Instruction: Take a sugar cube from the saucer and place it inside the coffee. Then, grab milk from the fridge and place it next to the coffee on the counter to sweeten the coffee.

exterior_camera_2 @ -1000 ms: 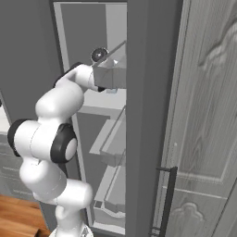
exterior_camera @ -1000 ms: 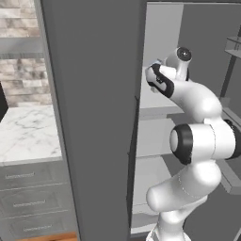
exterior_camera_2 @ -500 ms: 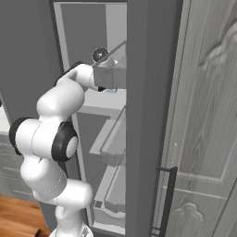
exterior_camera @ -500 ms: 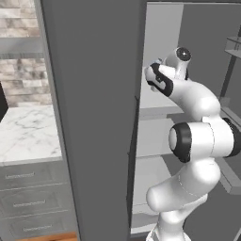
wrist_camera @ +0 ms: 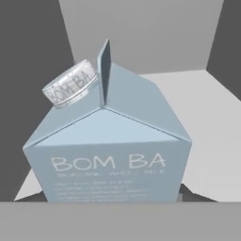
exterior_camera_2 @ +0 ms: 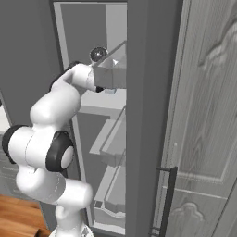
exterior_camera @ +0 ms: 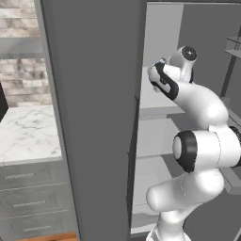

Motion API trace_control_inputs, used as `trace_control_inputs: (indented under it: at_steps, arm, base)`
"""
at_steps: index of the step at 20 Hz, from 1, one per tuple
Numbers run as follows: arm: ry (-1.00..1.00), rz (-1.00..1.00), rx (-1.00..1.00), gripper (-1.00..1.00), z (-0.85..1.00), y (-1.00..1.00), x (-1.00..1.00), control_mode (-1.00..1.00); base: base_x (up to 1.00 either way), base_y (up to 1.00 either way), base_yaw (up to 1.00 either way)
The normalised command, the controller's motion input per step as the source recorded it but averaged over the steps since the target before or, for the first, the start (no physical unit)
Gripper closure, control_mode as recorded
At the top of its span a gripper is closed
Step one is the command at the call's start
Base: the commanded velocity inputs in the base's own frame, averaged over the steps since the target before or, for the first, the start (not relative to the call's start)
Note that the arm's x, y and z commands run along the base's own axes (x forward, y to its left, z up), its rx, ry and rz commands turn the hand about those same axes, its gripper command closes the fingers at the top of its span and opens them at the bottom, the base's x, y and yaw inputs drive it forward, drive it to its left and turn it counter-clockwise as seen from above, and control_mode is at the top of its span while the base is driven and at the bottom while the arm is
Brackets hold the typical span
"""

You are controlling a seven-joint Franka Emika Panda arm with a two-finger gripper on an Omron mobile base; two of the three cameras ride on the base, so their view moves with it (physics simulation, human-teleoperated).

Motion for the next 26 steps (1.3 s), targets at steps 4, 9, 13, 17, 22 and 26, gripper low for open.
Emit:
trace_control_inputs:
  at_steps: [4, 9, 13, 17, 22, 26]
  arm:
    - [-0.02, -0.01, 0.01, 1.0, 0.49, 0.0, -1.0, -1.0]
    - [0.0, -0.03, 0.01, 1.0, 0.46, 0.0, -1.0, -1.0]
    - [0.09, -0.1, 0.0, 1.0, 0.28, 0.0, -1.0, -1.0]
    - [0.07, -0.08, 0.0, 1.0, 0.09, 0.02, -1.0, -1.0]
    - [0.0, 0.02, 0.0, 1.0, 0.0, 0.27, -1.0, -1.0]
    - [0.0, 0.1, 0.0, 1.0, 0.0, 0.38, -1.0, -1.0]
  base:
    - [0.0, 0.0, 0.0]
    - [0.0, 0.0, 0.0]
    - [0.0, 0.0, 0.0]
    - [0.0, 0.0, 0.0]
    - [0.0, 0.0, 0.0]
    - [0.0, 0.0, 0.0]
